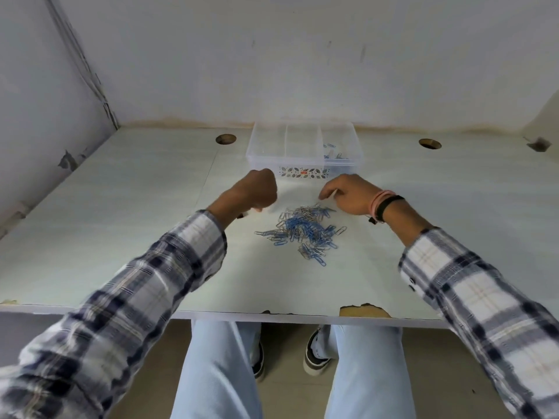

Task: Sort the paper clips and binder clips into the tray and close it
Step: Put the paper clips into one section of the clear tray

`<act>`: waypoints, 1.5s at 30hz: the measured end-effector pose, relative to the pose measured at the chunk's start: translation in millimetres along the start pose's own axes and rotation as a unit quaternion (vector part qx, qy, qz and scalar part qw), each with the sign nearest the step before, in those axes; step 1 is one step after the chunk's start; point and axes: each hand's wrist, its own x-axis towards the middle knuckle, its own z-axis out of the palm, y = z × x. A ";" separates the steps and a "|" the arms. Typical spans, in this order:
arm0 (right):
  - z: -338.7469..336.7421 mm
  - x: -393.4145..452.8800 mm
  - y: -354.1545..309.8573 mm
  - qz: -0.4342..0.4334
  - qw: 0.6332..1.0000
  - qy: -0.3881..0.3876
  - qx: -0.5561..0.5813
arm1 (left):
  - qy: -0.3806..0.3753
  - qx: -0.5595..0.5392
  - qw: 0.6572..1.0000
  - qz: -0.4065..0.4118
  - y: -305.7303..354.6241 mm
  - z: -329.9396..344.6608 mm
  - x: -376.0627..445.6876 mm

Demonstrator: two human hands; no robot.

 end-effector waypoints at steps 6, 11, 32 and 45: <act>15.2 -6.7 -3.4 0.024 0.998 -0.042 -0.044 | -0.089 -0.038 0.995 0.031 14.8 21.2 -15.5; 1.8 -19.1 -2.2 0.016 0.996 -0.036 0.074 | -0.065 -0.053 0.996 0.038 2.3 6.5 -19.6; 20.8 -39.0 -27.9 0.034 0.987 -0.144 -0.059 | -0.170 0.110 0.972 0.120 3.2 16.7 -23.1; 53.2 -10.7 -29.1 -0.023 0.996 0.091 -0.009 | -0.036 -0.022 0.990 0.134 -1.5 39.0 -9.1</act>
